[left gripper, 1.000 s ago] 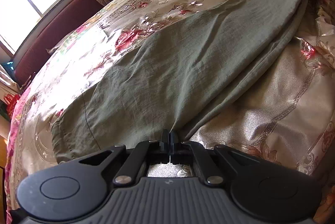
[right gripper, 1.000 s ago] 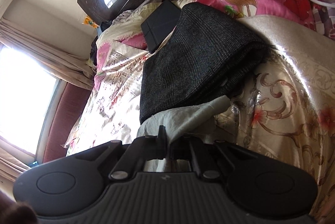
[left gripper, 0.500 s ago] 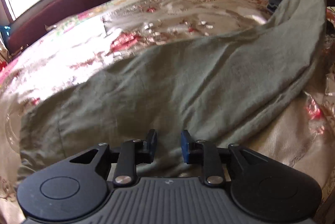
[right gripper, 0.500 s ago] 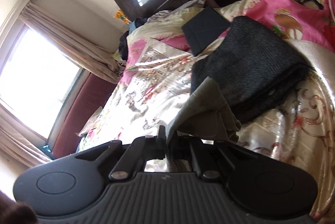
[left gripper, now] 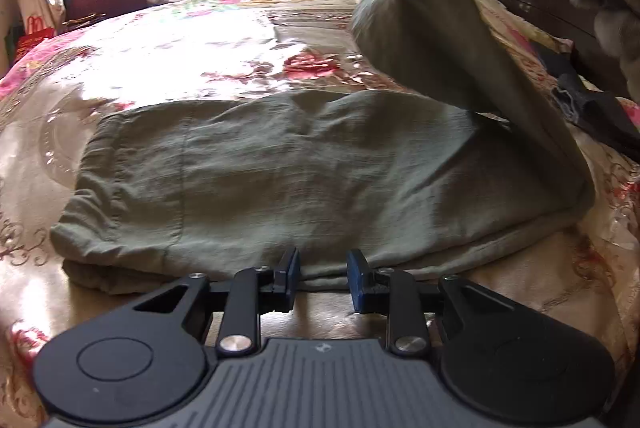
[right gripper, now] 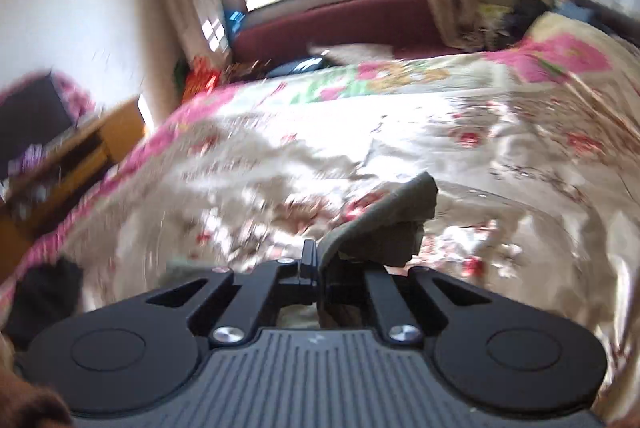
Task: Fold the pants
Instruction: 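Lower the folded legs onto the bundle and open the right gripper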
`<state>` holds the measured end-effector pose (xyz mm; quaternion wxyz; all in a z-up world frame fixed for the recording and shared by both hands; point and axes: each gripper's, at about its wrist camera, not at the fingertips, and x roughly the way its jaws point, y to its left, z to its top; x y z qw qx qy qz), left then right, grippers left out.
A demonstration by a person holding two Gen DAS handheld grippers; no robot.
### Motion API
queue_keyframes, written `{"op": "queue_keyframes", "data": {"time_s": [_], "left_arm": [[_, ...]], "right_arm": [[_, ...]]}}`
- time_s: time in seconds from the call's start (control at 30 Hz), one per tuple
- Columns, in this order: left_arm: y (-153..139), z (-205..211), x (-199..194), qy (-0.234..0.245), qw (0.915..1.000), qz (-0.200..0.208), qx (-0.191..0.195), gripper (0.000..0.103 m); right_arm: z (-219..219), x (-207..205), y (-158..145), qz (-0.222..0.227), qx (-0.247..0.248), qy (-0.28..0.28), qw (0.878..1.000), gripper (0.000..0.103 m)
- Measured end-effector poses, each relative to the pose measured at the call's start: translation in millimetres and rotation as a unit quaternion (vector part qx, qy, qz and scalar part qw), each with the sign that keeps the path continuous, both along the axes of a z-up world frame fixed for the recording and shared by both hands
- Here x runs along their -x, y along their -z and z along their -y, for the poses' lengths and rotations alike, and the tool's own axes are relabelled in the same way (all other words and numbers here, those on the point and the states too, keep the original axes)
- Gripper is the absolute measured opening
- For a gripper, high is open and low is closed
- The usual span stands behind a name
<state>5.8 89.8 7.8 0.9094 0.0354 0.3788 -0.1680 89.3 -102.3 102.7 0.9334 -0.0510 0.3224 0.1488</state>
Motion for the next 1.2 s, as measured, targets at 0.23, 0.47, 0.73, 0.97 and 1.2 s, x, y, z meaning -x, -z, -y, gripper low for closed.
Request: {"op": "queue_keyframes", "data": {"time_s": [0.23, 0.47, 0.73, 0.97, 1.2], "left_arm": [[3, -43, 2, -0.041, 0.998, -0.011, 0.047, 0.048], [7, -46, -4, -0.027, 0.998, -0.005, 0.057, 0.05], [5, -44, 1, -0.02, 0.9985, 0.002, 0.052, 0.051], [4, -47, 3, -0.023, 0.9983, 0.005, 0.054, 0.051], [5, -48, 6, -0.02, 0.9988, 0.0, 0.045, 0.052]], "right_arm": [[-119, 19, 69, 0.012, 0.199, -0.162, 0.966, 0.009], [-113, 9, 75, 0.009, 0.211, -0.126, 0.969, 0.021], [-120, -11, 69, -0.043, 0.114, -0.105, 0.987, 0.006], [-153, -15, 40, 0.007, 0.067, -0.116, 0.991, 0.006], [-195, -19, 64, -0.029, 0.094, -0.191, 0.977, 0.014]]}}
